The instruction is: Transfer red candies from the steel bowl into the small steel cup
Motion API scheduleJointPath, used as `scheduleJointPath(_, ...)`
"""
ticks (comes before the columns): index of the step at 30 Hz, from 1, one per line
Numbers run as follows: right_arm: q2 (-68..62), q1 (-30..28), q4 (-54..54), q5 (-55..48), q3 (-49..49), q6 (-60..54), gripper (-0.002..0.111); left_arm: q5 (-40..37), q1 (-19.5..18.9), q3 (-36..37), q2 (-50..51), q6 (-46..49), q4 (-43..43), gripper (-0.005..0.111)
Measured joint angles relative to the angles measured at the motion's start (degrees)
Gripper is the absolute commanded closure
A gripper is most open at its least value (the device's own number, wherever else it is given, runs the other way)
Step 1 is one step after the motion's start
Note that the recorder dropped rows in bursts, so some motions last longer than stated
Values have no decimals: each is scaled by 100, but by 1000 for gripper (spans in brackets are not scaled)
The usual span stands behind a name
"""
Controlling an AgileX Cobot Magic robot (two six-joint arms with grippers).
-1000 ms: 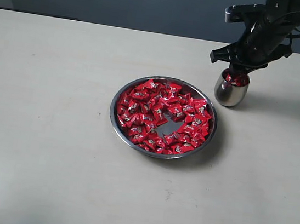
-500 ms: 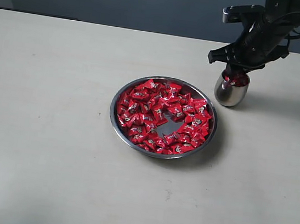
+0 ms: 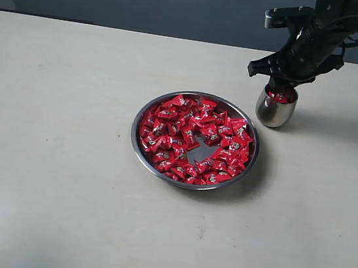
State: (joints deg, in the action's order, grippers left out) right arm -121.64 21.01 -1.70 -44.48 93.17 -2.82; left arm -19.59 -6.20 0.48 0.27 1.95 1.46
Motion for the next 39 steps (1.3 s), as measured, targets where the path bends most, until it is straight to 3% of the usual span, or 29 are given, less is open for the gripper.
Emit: scheduleJointPath(39,554,0,35,235,0,0,78,0,0,0,0,0,0,106)
